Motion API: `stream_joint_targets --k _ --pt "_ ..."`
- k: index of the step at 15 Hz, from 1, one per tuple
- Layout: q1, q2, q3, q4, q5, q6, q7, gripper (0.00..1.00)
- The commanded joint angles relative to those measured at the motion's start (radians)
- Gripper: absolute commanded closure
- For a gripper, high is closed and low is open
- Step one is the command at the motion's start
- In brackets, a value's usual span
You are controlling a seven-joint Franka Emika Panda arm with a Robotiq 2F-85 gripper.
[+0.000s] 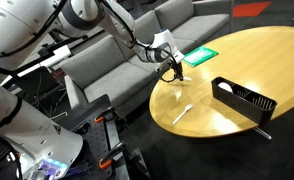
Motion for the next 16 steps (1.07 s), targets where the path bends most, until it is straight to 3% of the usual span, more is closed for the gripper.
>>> stream_joint_targets --k 1,6,10,12,16 --pt "0.061 -0.169 -0.055 -0.232 -0.058 0.017 0.013 0.97" --pt "0.073 -0.268 -0.064 -0.462 -0.078 0.119 0.007 0.97" --pt "0.029 -0.302 -0.032 -0.664 -0.028 0.341 -0.032 0.97" --pt "-0.013 -0.307 0.006 -0.734 0.007 0.43 -0.068 0.97" --pt "-0.15 -0.333 0.148 -0.829 0.061 0.533 -0.204 0.97"
